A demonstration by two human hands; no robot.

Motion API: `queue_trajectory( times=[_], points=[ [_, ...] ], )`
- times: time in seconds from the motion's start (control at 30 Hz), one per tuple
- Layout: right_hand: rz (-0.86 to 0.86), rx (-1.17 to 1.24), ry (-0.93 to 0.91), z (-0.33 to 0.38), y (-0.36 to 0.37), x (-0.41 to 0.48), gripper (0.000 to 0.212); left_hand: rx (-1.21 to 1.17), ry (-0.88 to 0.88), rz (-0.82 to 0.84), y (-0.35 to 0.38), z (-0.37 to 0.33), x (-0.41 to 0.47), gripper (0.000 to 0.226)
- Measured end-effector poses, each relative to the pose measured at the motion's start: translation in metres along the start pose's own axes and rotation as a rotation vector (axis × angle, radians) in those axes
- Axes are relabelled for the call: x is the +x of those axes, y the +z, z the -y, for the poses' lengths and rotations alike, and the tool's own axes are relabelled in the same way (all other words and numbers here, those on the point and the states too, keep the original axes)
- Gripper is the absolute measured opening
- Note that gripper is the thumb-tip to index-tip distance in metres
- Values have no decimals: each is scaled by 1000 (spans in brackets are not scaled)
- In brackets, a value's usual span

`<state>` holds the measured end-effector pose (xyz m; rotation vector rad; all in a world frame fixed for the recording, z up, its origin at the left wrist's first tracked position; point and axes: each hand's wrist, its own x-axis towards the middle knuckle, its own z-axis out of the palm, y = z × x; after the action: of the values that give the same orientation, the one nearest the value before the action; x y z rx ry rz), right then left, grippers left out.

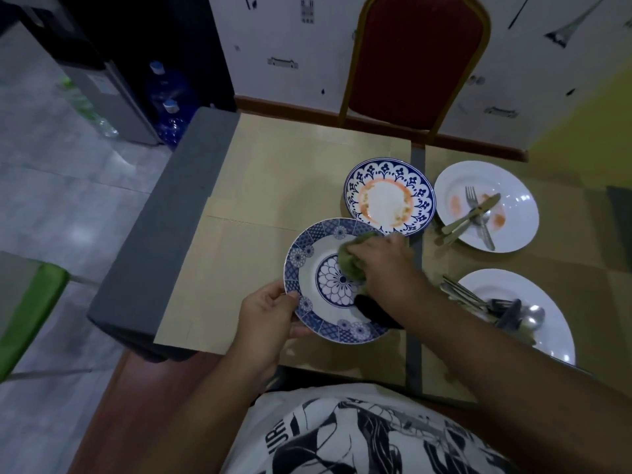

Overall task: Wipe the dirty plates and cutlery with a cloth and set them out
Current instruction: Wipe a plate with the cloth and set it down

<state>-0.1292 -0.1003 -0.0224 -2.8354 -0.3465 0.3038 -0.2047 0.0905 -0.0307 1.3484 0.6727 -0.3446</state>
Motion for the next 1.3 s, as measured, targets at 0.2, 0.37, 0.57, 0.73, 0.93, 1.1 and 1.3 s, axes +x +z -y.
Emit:
queue_trajectory(
  times=[0.2, 0.37, 0.57, 0.73, 0.93, 1.1, 1.3],
  points=[
    [190, 189, -92, 14, 25, -42, 42, 18, -21, -40, 0, -7, 15, 20],
    [138, 245, -154, 20, 27, -35, 34, -9, -52, -37, -3, -9, 16, 22],
    [226, 55, -239, -1, 2, -37, 43, -32, -65, -40, -9, -19, 19, 22],
    [2, -27, -365, 0, 2, -49, 63, -60, -84, 25, -17, -30, 21, 19],
    [-268, -117, -556, -9, -2, -28, 23, 49, -27, 113, -20, -45, 26, 22],
    [-327, -106, -664, -14, -14, -21, 15, 445, 237, 144, -38, -53, 35, 31],
    [-334, -70, -704, -16, -25, -20, 19, 1137, 905, 364, -57, -48, 37, 68]
  ],
)
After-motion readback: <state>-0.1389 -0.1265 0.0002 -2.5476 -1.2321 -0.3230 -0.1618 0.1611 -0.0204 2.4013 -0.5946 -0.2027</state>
